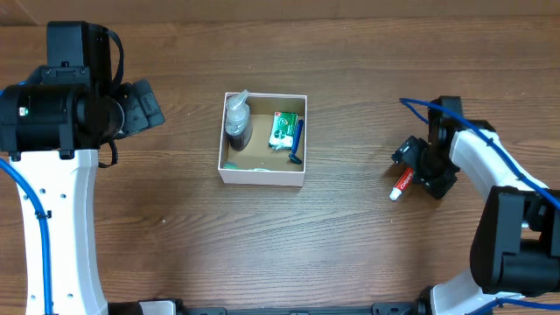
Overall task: Pack container
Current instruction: 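Grasp the Colgate toothpaste tube with the right gripper, then lower the toothpaste tube into the box and open the right gripper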
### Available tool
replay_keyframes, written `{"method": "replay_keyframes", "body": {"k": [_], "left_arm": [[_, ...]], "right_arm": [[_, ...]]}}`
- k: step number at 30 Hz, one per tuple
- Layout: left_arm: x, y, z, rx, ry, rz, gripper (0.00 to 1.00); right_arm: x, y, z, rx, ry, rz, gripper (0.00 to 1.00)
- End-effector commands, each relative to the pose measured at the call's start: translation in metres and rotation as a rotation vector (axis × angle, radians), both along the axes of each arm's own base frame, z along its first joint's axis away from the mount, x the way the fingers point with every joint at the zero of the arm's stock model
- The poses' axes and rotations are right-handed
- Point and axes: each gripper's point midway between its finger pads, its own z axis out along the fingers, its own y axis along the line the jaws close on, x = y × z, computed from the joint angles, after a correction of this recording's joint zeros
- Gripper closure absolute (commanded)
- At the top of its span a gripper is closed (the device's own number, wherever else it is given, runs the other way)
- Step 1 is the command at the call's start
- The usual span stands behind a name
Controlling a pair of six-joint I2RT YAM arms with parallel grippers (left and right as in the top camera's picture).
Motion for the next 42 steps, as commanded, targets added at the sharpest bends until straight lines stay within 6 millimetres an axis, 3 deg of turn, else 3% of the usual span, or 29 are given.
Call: {"method": "replay_keyframes", "body": {"k": [1, 4, 7, 9, 14, 18, 21, 24, 26, 28, 30, 32, 34, 35, 37, 39, 42], "left_arm": [[0.001, 0.001, 0.000, 0.004, 0.003, -0.015, 0.00], [0.001, 0.001, 0.000, 0.004, 0.003, -0.015, 0.00], [0.001, 0.001, 0.000, 0.004, 0.003, -0.015, 0.00], [0.001, 0.001, 0.000, 0.004, 0.003, -0.015, 0.00], [0.001, 0.001, 0.000, 0.004, 0.003, -0.015, 0.00], [0.001, 0.001, 0.000, 0.004, 0.003, -0.015, 0.00], [0.001, 0.001, 0.000, 0.004, 0.003, -0.015, 0.00], [0.001, 0.001, 0.000, 0.004, 0.002, -0.015, 0.00], [0.001, 0.001, 0.000, 0.004, 0.002, -0.015, 0.00], [0.001, 0.001, 0.000, 0.004, 0.002, -0.015, 0.00], [0.001, 0.001, 0.000, 0.004, 0.002, -0.015, 0.00], [0.001, 0.001, 0.000, 0.004, 0.002, -0.015, 0.00], [0.001, 0.001, 0.000, 0.004, 0.002, -0.015, 0.00], [0.001, 0.000, 0.000, 0.004, 0.002, -0.015, 0.00], [0.001, 0.001, 0.000, 0.004, 0.002, -0.015, 0.00], [0.001, 0.001, 0.000, 0.004, 0.002, -0.015, 0.00], [0.001, 0.001, 0.000, 0.004, 0.002, -0.015, 0.00]], "right_arm": [[-0.004, 0.000, -0.010, 0.000, -0.008, 0.000, 0.11], [-0.002, 0.000, -0.011, -0.001, -0.023, 0.000, 0.14], [-0.002, 0.000, -0.011, -0.001, -0.023, 0.000, 0.24], [-0.002, 0.000, -0.011, -0.001, -0.022, 0.000, 0.41], [-0.001, 0.000, -0.011, -0.001, -0.024, 0.000, 0.71], [-0.001, 0.000, -0.011, -0.001, -0.027, 0.000, 0.81], [0.000, 0.000, -0.011, -0.002, -0.032, 0.000, 0.96], [0.006, 0.000, -0.006, 0.001, -0.051, 0.001, 0.96], [0.020, 0.006, 0.008, 0.032, -0.098, 0.046, 0.96], [0.040, 0.020, 0.036, 0.096, -0.180, 0.110, 0.96], [0.066, 0.043, 0.091, 0.139, -0.310, 0.213, 0.96], [0.079, 0.063, 0.132, 0.129, -0.399, 0.304, 0.96], [0.090, 0.099, 0.181, 0.116, -0.516, 0.452, 0.96], [0.093, 0.137, 0.215, 0.105, -0.606, 0.590, 0.96], [0.091, 0.177, 0.239, 0.093, -0.678, 0.704, 0.96], [0.087, 0.208, 0.246, 0.078, -0.725, 0.770, 0.96], [0.079, 0.250, 0.236, 0.068, -0.728, 0.857, 0.96]]}}
